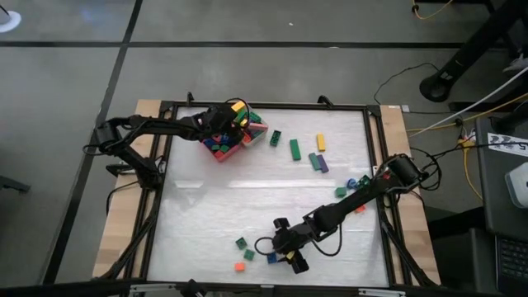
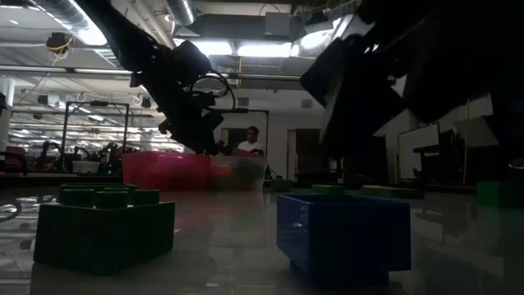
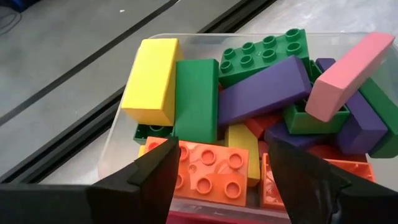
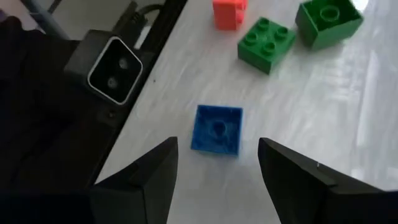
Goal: Sort blocks by size
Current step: Put the small blue game piece into the pink bin
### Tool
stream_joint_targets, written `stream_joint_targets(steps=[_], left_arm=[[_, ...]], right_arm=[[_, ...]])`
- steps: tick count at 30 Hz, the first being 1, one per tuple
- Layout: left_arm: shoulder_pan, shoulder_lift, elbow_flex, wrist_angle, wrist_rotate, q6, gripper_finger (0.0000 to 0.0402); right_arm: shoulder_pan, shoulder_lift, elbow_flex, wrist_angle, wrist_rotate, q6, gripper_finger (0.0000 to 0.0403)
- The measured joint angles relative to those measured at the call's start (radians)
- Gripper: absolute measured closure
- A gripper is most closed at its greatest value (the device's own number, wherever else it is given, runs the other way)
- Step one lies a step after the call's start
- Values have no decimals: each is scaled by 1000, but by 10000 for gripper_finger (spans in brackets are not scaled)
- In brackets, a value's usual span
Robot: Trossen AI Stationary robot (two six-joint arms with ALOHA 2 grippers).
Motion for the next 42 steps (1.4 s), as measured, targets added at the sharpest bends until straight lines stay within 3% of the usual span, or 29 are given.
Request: stream_joint_targets(steps=[7,13,20,42], left_arm=[[-1,0,0,0,0,-27,169],[-1,0,0,-1,0,-23,169],[-1,0,0,0,0,-26,169],[-3,0,0,-1,37,-26,169]], right_arm=[[15,6,0,35,75,-4,182],[18,56,0,118,33,0,182],[19,57,1,133,67,26,182],[18,114,1,190,39,50,182]])
